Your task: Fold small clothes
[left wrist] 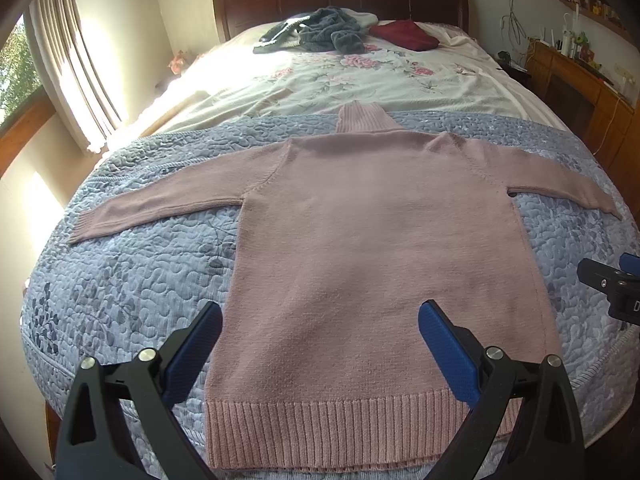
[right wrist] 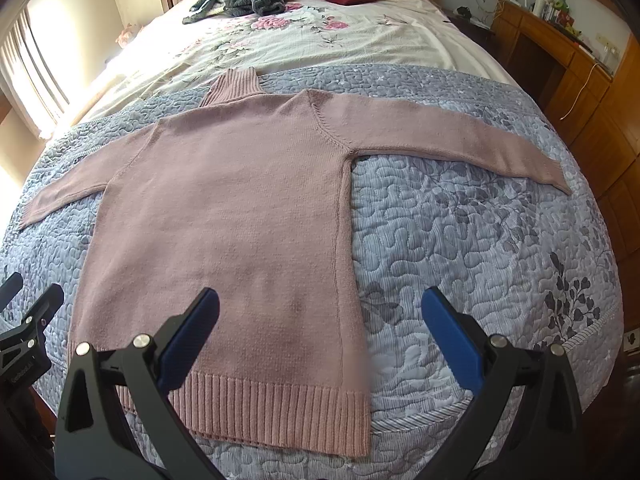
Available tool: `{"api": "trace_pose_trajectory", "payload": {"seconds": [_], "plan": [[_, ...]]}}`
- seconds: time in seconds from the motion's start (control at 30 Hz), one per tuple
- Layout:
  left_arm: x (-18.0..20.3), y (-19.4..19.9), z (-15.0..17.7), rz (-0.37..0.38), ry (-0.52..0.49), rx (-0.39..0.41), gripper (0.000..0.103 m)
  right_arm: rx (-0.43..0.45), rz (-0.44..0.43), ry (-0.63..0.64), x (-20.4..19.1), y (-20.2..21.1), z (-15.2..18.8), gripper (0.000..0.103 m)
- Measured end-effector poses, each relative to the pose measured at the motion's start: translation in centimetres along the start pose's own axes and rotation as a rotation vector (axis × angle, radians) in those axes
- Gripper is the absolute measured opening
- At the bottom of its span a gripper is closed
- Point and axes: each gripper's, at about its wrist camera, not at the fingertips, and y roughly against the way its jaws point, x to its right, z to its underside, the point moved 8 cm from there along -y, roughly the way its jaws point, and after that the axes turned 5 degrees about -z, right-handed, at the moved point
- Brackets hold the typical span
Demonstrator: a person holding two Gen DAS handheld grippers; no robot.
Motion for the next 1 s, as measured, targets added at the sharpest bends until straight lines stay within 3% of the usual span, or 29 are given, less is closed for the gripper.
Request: {"api": "trace_pose_trajectory", "payload": {"seconds": [0.3,0.43,0.57,0.77,0.87,1.0], "plan": [[0.8,-0.4,-0.2,0.024,0.0,0.006,0.099,0.019,-0.007,-0.003,0.7,-0.2,-0.2,0.1],[1.9,-2.2,-1.7,0.059,0.037,-0.012,0.099,0.022,-0.007,-0.025,4.1,-1.4,-1.8,0.1],[4.0,-4.9,-4.8,0.081,0.065,-0.013,0.099,0.021,0.041,-0.13,12.4,-2.7,-5.3,0.1],[9.0,-8.5,-10.7,0.077,0.038,0.009,0.099,-0.018,0.108,-0.352,29.0,-5.9,-10.1,0.1],[11.7,-9.8,-13.4,0.09,0.035,0.027,0.099,-0.059,0.16,-0.436,36.8,-8.0,-11.3,0.1],[15.0,-11.7,-16.2,0.106,0.033,0.03,0.099,-0.118,0.162,-0.53,43.6,-10.8,-11.3,0.099]]}}
